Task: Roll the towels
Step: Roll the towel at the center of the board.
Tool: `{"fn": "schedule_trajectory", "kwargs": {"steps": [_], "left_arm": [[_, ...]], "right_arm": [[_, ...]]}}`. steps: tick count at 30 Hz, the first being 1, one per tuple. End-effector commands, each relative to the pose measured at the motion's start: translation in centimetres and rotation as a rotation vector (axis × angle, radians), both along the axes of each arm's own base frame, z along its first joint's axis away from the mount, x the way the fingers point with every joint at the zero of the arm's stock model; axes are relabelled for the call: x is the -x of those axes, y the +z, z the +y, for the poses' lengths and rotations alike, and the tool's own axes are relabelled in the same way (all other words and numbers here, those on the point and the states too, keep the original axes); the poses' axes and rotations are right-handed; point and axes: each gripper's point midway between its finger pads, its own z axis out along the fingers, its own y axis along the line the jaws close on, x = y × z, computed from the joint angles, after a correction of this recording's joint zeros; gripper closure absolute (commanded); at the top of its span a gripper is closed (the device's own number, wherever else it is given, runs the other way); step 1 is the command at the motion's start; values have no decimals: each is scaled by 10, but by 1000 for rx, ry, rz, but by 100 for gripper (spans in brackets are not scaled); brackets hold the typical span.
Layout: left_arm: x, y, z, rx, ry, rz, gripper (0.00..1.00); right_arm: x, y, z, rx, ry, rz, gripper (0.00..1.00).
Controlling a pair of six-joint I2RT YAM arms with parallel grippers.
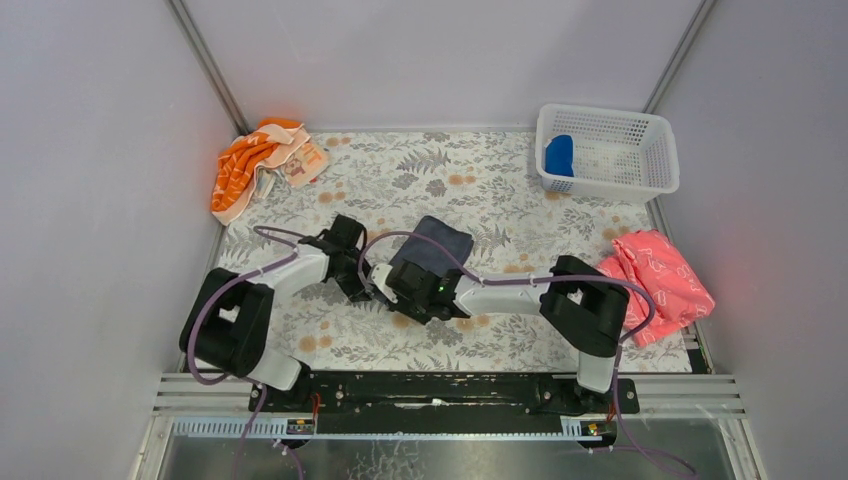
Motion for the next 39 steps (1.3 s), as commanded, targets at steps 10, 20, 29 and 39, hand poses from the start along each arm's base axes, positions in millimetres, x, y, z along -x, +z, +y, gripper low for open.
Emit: {"fn": "schedule_trajectory", "kwargs": {"steps": [10, 20, 29, 39], "left_arm": [[15, 23, 62, -152, 136, -87, 22], [16, 45, 33, 36, 98, -177, 10], [7, 46, -4, 134, 48, -206, 10], [14, 0, 7, 9, 88, -77, 22]], "right_arm": [[42, 3, 29, -265, 12, 614, 92], [42, 0, 16, -463, -138, 961, 90], [38, -25, -1, -448, -273, 1079, 87], [33, -23, -3, -436, -289, 1051, 84]]}}
